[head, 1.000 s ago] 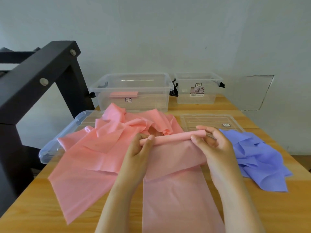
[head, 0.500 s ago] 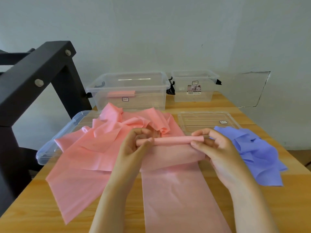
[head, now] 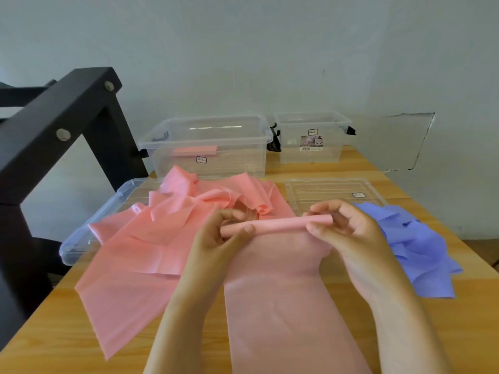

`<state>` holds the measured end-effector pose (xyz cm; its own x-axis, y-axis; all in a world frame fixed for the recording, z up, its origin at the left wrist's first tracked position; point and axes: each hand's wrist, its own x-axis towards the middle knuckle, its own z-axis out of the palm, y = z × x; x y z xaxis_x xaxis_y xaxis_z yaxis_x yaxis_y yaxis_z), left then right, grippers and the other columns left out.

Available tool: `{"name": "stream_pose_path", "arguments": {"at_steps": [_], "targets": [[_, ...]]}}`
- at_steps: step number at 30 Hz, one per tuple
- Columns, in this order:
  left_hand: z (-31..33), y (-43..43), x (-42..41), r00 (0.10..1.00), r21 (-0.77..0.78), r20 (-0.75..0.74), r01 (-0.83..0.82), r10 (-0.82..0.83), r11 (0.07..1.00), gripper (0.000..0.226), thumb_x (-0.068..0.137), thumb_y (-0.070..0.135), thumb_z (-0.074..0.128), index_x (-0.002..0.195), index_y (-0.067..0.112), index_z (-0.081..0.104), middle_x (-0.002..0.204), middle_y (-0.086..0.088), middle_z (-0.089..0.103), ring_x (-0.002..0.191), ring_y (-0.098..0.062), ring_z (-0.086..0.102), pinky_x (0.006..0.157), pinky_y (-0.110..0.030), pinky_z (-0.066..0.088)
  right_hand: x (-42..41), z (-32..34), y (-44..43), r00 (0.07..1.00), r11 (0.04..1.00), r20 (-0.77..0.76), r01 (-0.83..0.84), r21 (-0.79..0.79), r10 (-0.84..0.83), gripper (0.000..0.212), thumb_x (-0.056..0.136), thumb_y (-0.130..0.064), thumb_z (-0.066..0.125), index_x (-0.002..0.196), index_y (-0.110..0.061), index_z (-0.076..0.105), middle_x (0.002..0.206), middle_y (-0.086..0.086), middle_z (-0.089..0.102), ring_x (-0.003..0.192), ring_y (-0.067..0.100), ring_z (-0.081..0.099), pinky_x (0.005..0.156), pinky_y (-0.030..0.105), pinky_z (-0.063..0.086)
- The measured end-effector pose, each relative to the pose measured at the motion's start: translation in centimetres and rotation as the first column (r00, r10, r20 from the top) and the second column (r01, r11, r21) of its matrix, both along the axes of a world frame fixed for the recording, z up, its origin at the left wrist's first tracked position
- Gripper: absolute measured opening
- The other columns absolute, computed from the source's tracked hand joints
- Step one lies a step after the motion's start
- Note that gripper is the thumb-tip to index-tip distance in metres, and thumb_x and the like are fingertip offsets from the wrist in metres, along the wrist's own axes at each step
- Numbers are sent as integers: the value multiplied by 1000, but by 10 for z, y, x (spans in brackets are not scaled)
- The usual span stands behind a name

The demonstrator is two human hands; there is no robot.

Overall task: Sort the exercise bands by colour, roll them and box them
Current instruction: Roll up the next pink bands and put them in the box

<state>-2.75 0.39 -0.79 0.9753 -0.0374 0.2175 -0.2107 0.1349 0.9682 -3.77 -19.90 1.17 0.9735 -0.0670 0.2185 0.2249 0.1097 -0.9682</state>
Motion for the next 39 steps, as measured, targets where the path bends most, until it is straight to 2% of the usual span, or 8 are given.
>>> {"name": "stream_pose_path", "arguments": {"at_steps": [5,9,13,17,23,27,34,39], "targets": [[-2,4,1,999,-17,-10,-30,30,999,21,79,27,76,96,28,64,102,6,67,93,-13,60,82,-32,47,2,-5,1,999,989,-26,24,-147,-28,12,82,-4,71,84,-16,69,79,-9,70,78,4,62,70,14,46],[-1,0,0,999,77,-5,-35,36,996,11,87,25,70,93,22,62,83,14,63,77,-5,55,66,-19,43,1,-1,1,1000,997,3,-6,-74,7,20,82,4,68,86,-15,67,81,-10,70,75,1,63,68,10,47],[-1,4,2,1000,-7,1,2,-2,1000,23,75,20,73,94,23,62,98,9,67,93,-11,60,80,-29,47,3,-6,4,998,985,-40,38,-168,-45,9,84,-9,71,82,-18,71,84,-6,74,80,0,65,73,11,46],[-3,0,0,999,109,-42,-20,25,994,15,85,32,72,93,23,63,83,19,62,80,-4,54,69,-19,41,3,-3,6,999,991,18,45,-123,-43,19,81,7,68,80,-13,68,81,-5,73,80,2,66,70,10,47],[0,3,1,999,-17,47,7,-6,1000,26,73,15,73,94,17,58,92,9,64,85,-7,59,74,-22,48,3,-8,5,993,988,-110,22,-152,-39,9,83,-12,72,91,-16,70,76,-10,71,72,0,64,61,10,45],[-1,-1,-3,997,94,-74,31,-24,995,14,87,30,71,95,23,62,72,22,58,62,3,52,54,-10,38,4,-6,1,996,987,-56,58,-150,-67,17,82,-1,71,86,-17,67,73,-13,69,70,1,62,65,12,47],[0,-1,-1,999,90,5,32,-32,995,20,74,20,75,89,21,61,77,14,62,69,-3,53,60,-14,43,2,-7,-6,989,981,-144,14,-192,-42,9,83,-13,72,87,-21,70,79,-7,73,73,1,65,66,17,44],[-4,0,-2,990,139,-121,92,-76,986,13,84,35,69,91,25,63,73,14,58,65,-4,52,59,-19,40,2,-5,-9,996,981,-79,19,-194,-35,22,81,-1,72,78,-22,69,78,-4,71,74,8,64,69,23,47]]}}
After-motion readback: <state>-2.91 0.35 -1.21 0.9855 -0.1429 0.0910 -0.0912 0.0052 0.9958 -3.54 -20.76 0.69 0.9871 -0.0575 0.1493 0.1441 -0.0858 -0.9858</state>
